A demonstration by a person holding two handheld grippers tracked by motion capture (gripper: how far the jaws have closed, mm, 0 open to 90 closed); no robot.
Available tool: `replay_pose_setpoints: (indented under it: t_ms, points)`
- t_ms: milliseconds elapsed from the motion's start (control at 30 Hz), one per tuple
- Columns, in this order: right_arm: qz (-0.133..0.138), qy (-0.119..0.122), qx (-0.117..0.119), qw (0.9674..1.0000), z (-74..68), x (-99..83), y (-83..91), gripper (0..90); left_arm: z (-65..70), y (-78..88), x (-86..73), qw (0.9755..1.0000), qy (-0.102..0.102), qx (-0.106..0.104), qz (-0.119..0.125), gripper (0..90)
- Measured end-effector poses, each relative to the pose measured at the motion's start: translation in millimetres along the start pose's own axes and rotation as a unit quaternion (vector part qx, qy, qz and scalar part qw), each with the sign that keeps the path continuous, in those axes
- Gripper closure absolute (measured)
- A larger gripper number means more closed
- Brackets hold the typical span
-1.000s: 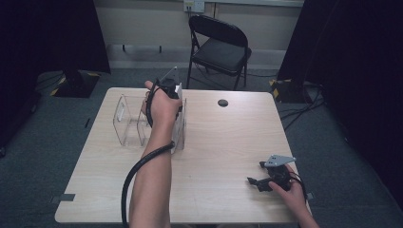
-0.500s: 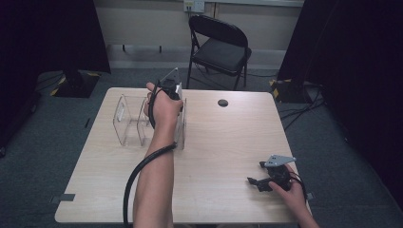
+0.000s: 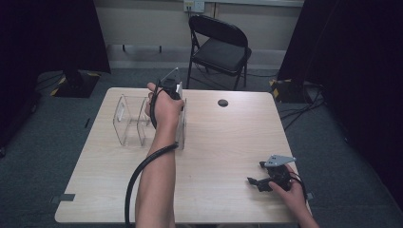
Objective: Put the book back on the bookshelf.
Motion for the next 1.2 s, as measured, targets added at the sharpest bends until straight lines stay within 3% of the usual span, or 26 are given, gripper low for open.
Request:
replay_pose_setpoints:
  t_ms: [100,200,367,800,900,1200]
  points:
    - [0.0,0.0,0.0,1.0,0.0,0.0,0.0,12.2,-1.2,-0.1,0.7,0.9999,-0.007,0.005,0.005,52.7]
    - [0.0,0.0,0.0,1.0,0.0,0.0,0.0,12.2,-1.7,-1.0,0.4,1.0,0.006,0.004,0.006,52.7]
    - [0.001,0.001,0.0,1.0,0.1,0.0,-0.2,12.2,-1.3,-3.3,-0.2,0.9998,0.011,0.012,0.013,52.6]
    - [0.0,0.001,0.0,1.0,0.1,0.0,-0.1,12.2,0.8,-3.1,-2.4,0.9997,0.005,0.012,0.02,51.7]
    - [0.001,0.001,0.0,1.0,0.1,0.0,-0.1,12.2,-1.3,-2.1,-2.8,0.9998,-0.008,0.007,0.019,51.2]
    - [0.0,0.0,0.0,1.0,0.0,0.0,-0.1,12.2,-1.4,-1.4,-6.4,0.9992,0.001,0.002,0.04,48.7]
Point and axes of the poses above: each handheld gripper's, and its own axes: y roughly backward along the jaws, x roughly out of its top, z roughly to its right, the point moved 1 cm from there along -y, roughly forward along the jaws, and after that the axes turned 12 degrees about z, right-handed, at the moved point
